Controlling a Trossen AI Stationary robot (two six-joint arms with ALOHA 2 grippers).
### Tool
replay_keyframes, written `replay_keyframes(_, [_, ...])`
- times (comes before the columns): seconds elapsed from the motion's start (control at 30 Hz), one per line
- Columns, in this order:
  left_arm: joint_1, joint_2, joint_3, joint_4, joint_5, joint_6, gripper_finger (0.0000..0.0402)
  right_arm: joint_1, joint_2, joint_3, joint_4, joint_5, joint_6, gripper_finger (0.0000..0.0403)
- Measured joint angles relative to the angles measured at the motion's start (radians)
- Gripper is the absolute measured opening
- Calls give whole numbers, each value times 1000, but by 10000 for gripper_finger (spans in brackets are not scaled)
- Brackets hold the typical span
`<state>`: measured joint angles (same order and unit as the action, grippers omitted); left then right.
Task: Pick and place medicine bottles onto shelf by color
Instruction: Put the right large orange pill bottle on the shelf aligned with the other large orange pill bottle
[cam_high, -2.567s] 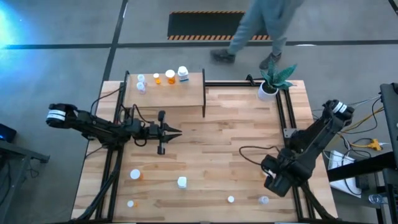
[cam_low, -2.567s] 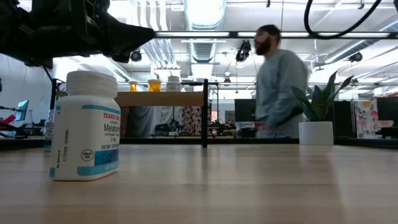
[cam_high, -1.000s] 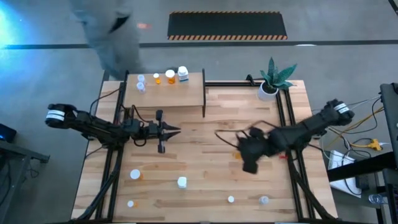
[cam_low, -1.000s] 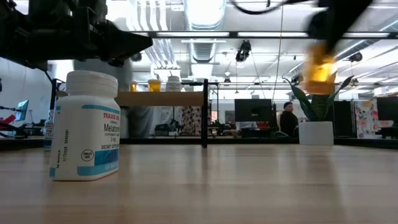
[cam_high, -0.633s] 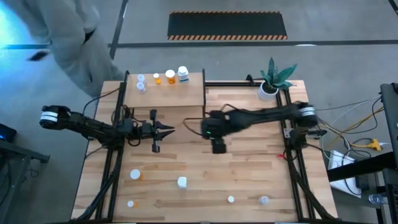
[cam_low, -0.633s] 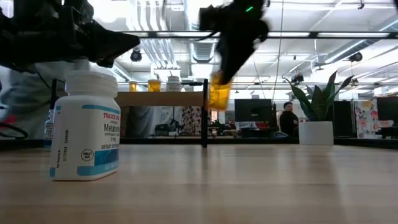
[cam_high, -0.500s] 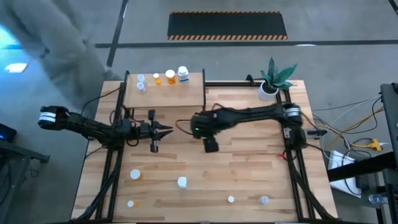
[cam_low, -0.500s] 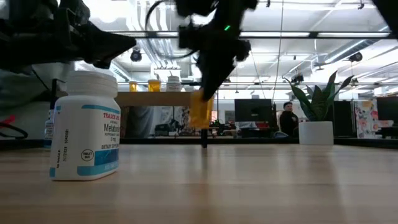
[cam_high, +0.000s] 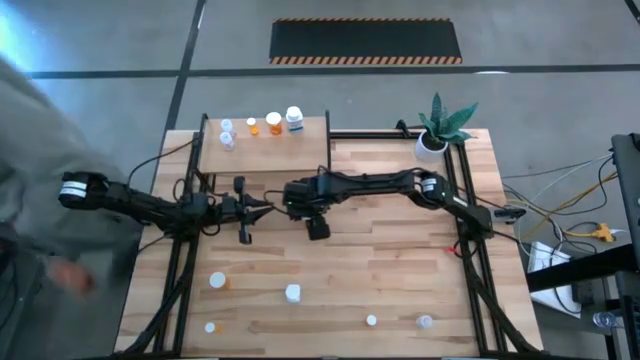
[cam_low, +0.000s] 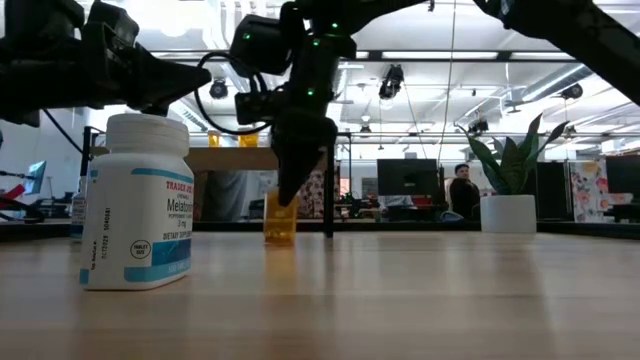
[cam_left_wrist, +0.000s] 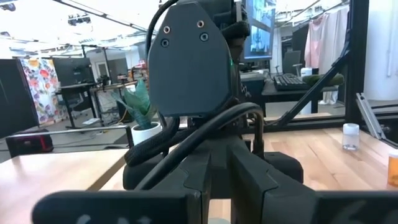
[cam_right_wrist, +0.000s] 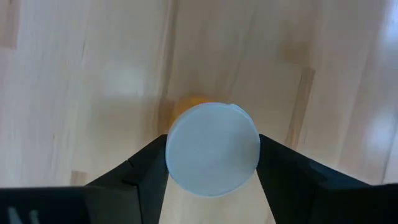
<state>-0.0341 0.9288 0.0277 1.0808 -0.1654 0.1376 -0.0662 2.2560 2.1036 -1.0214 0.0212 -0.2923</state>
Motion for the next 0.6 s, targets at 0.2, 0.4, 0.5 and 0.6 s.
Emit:
replay_keyframes(0.2, [0,1,0,-9,0,8,31,0,-9,14,-2,-3,-14,208])
replay_keyframes(0.4, [0,2,5,-17,0,21,31,0,-40,18,5,-3,-11,238])
replay_keyframes(0.5, [0,2,5,-16,0,27,31,0,-39,16,1,-3,0,266])
replay_keyframes(0.6, [0,2,5,-17,0,27,31,0,-36,12,1,-3,1,286])
